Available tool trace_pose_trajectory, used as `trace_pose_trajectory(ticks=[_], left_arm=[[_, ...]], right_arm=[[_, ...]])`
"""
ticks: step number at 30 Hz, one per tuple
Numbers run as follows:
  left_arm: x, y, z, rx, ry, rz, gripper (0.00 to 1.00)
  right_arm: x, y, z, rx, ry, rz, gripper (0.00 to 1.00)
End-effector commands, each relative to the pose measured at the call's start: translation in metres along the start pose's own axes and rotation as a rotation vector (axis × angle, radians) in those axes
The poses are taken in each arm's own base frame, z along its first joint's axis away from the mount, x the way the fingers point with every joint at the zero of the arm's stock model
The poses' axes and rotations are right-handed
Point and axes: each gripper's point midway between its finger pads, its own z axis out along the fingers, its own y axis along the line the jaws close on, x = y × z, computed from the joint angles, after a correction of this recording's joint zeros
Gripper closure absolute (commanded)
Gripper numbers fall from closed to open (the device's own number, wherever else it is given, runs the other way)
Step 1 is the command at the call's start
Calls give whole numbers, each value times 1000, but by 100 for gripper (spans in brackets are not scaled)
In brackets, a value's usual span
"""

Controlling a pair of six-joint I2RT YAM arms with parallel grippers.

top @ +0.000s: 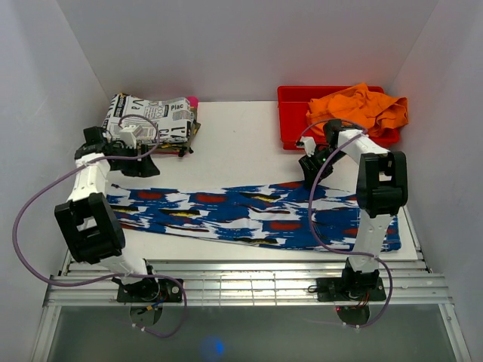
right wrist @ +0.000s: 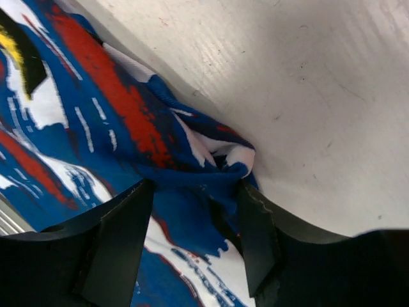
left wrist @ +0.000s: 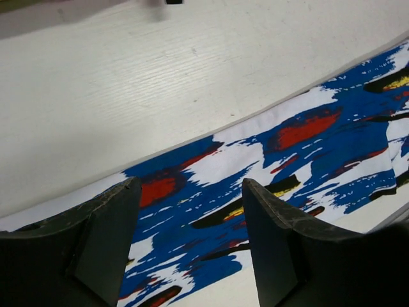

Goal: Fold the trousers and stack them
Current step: Fold the trousers

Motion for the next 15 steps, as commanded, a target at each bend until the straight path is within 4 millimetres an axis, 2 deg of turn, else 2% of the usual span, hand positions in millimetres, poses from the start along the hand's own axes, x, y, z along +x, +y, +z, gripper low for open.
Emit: trace_pose_trajectory(ticks=[1,2,3,5,6,7,8,9,10,11,12,14,15], left_arm=[[-5,-44,26,122,7,64,26],[-4,-52,33,136,18,82,27],[-3,-72,44,178,39,127,30],[2,-90,60,218,75,183,33],[2,-115,74,259,90,247,34],[4,-121,84,269,106,258,34],[-2,-131,90,281,103,266,34],[-3,-149,100,314,112,300,32],[-5,-158,108,327,122,306,29],[0,-161,122,337,153,287,28],[-10,-180,131,364,142,328,28],[-6,-191,155,385,174,331,27],[-14,-209,163,408,158,359,27]], right_arm=[[-9,-4,-1,9,-20,-15,46],[-9,-6,3,5,-18,-12,53],[-11,-5,5,-6,-27,-8,68],[-23,-4,3,-29,-59,-5,70],[-29,-2,0,-41,-77,-6,62],[-37,-1,-6,-44,-99,-7,50],[-39,3,-11,-52,-105,3,35],[-43,7,-15,-53,-118,5,11],[-43,9,-20,-47,-124,8,5],[-40,15,-28,-35,-130,1,3],[-33,16,-32,-20,-113,10,3],[-16,22,-42,4,-98,21,4],[-2,15,-49,38,-78,45,6]])
